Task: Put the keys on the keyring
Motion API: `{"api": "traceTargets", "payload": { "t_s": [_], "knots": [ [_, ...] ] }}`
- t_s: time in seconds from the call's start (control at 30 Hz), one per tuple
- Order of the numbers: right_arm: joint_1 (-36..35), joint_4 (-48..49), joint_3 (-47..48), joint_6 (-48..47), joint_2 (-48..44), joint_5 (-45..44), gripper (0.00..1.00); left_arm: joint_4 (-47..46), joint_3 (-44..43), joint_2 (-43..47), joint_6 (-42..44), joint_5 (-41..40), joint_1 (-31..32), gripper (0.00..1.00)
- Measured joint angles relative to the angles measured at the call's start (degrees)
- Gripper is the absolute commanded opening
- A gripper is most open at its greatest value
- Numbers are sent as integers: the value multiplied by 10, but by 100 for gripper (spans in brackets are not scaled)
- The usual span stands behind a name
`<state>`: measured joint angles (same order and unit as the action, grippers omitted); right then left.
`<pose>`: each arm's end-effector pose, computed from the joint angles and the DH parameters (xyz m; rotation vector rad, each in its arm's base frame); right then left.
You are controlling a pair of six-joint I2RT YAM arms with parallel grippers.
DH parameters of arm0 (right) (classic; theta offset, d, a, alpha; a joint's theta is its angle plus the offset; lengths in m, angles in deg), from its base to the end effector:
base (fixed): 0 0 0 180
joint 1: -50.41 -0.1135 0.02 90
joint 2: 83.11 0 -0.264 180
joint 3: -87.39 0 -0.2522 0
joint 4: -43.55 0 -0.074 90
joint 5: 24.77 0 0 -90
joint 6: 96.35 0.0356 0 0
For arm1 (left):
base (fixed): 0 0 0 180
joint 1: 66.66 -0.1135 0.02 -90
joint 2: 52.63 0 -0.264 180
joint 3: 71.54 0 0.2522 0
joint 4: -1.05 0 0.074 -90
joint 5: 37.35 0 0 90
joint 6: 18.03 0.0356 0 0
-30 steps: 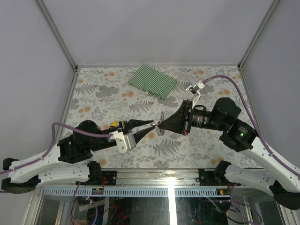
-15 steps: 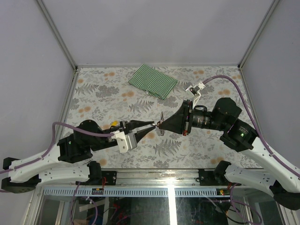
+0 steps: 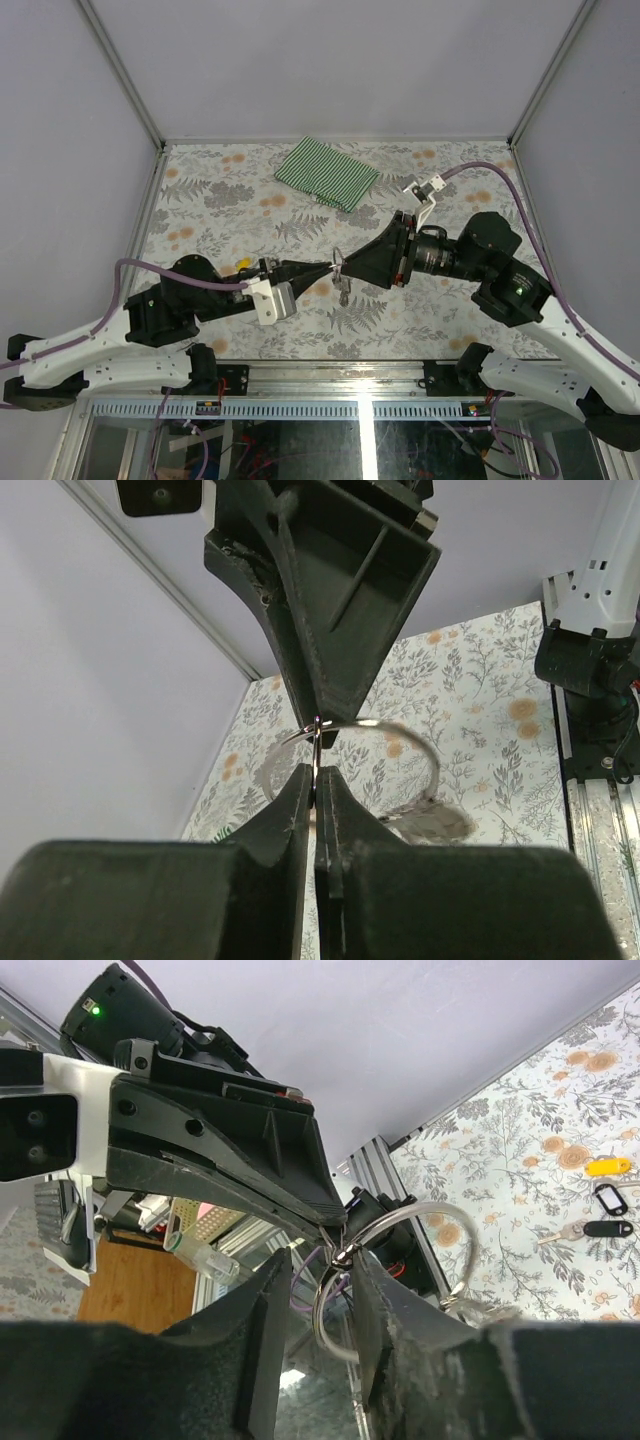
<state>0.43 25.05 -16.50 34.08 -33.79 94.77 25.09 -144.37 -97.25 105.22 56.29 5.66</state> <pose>0.1003 0.1468 0.4425 -0.6202 1.5562 1.6125 0.0475 -0.1565 0.4261 1.2471 0.8816 -0.5946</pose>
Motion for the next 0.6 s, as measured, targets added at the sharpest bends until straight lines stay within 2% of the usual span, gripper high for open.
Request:
{"api": "traceTargets", "payload": {
  "t_s": [0.33,0.6],
  "knots": [
    [0,-1,-3,-10,-23,-36,46,2,-2,-5,-19,-27,0,0],
    [0,-23,-3,-131,-73,-113,53,32,-59,-43,-108,-77,0,0]
  ]
}}
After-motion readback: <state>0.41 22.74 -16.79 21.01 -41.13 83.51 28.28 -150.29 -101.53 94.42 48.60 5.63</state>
